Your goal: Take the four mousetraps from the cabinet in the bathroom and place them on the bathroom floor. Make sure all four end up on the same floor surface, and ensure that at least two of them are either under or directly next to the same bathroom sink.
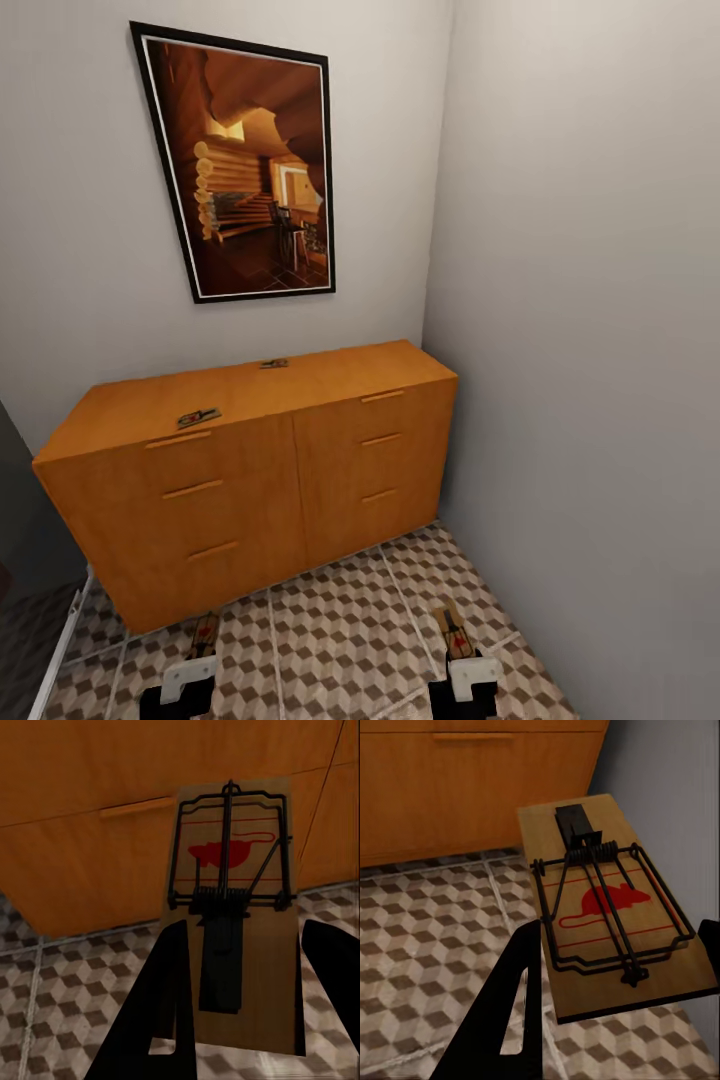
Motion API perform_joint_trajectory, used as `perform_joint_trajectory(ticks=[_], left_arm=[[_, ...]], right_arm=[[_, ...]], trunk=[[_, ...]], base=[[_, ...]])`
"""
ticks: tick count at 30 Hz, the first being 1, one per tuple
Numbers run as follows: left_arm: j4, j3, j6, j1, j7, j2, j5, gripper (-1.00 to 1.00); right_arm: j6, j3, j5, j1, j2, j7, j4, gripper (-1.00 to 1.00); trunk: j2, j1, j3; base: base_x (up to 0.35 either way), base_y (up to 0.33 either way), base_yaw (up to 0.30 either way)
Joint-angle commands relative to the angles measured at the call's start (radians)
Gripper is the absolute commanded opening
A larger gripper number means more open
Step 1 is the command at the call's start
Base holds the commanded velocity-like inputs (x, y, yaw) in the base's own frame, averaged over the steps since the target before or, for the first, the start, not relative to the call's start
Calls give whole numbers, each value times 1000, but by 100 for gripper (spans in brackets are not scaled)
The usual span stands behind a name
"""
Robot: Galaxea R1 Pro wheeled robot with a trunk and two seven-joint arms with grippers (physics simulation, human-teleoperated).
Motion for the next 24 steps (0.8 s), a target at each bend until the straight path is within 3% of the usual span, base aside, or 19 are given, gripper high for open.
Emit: perform_joint_trajectory(ticks=[1, 14, 24], left_arm=[[2, -7, -3, -1, 10, 0, -7, -100], [2, -7, -3, -1, 10, 0, -7, -100], [2, -7, -3, -1, 10, 0, -7, -100]], right_arm=[[0, 3, 8, -1, 0, -10, 1, -100], [0, 3, 8, -1, 0, -10, 1, -100], [0, 3, 8, -1, 0, -10, 1, -100]], trunk=[[-1, 0, -1], [-1, 0, -1], [-1, 0, -1]], base=[[-74, 61, -257], [-16, 6, -258], [-292, 0, -258]])
